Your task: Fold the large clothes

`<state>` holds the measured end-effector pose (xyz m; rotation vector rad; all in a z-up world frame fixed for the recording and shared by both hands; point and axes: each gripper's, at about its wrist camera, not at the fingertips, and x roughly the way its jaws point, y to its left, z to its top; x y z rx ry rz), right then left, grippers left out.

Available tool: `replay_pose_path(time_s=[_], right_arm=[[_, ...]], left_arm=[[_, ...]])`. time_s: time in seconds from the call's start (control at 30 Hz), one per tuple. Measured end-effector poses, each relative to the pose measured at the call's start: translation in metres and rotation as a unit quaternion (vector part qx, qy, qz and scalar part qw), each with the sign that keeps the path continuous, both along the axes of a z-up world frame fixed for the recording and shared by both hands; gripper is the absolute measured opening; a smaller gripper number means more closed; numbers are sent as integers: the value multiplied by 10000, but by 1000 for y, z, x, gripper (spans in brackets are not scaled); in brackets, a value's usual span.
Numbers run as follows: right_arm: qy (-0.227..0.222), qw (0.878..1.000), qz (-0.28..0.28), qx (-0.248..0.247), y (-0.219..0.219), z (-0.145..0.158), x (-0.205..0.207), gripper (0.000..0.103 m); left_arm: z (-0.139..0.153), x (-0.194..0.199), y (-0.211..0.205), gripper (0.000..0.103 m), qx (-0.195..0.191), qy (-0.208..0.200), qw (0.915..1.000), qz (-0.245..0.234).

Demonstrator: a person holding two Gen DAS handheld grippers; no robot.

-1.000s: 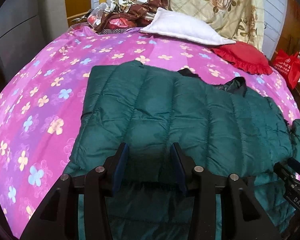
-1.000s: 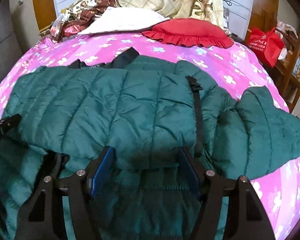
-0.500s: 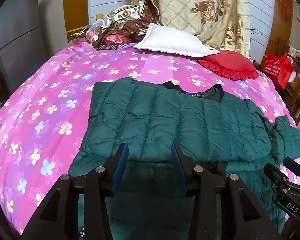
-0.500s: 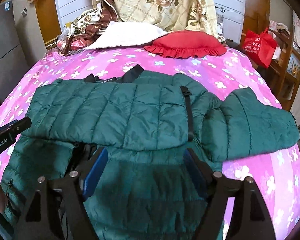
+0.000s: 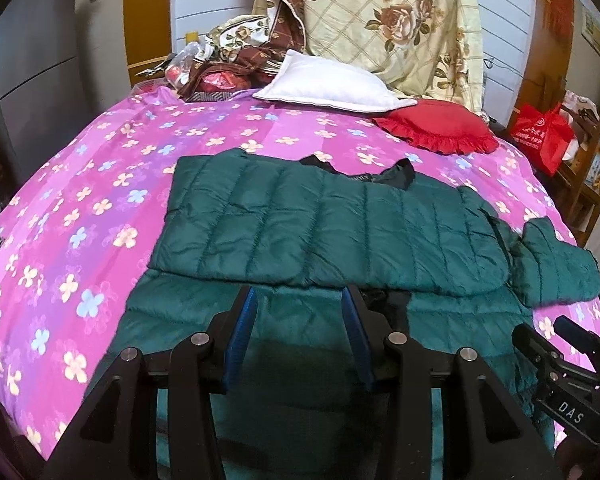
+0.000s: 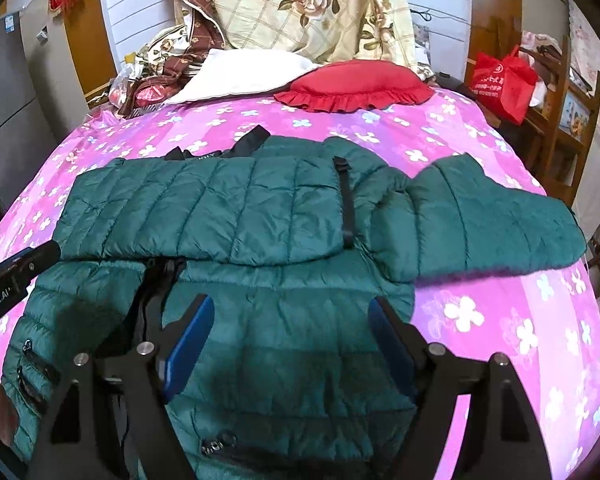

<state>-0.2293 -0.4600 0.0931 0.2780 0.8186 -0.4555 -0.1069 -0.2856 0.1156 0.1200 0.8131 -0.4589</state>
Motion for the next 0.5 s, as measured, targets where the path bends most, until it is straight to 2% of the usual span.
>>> replay_pose_path(time_s=[0.5], right_arm=[[-60,9988,-478,31,-37,-2,-37,84]], left_arm=[[1,-33,-20,26,-51,60,9995,-321]])
